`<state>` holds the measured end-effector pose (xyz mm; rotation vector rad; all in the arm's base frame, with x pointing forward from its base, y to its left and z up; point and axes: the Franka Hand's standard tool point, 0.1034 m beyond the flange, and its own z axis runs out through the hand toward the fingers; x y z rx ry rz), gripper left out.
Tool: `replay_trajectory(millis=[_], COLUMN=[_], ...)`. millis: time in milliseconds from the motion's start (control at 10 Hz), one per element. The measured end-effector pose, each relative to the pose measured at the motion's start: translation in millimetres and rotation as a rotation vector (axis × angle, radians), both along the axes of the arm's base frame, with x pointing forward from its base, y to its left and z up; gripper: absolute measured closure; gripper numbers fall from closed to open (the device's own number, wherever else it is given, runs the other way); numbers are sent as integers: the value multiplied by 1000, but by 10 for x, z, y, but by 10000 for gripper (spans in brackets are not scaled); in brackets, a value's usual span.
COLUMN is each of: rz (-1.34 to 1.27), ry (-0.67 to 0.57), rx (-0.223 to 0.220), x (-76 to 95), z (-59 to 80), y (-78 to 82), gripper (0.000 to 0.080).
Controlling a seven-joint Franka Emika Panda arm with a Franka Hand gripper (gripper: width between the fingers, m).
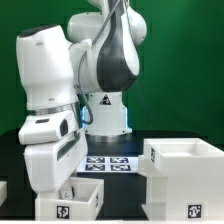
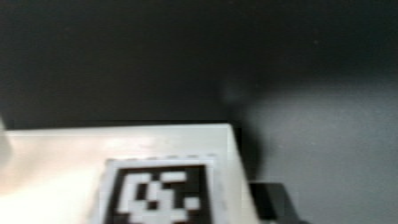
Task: Assemble drawer
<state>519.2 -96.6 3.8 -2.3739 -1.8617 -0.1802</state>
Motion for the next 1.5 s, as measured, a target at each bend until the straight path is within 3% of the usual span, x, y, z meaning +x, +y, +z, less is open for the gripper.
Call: replay_trajectory(millis=[200,500,700,1100,1500], rz=[36,210,330,315,231], ry=[-7,-32,-35,-32,-31], rx=[-2,-40,-60,-61,-61], x=[-39,166,182,189,317], z=[16,151,124,123,178], y=[7,332,573,571,832], gripper=[762,762,761,761,761])
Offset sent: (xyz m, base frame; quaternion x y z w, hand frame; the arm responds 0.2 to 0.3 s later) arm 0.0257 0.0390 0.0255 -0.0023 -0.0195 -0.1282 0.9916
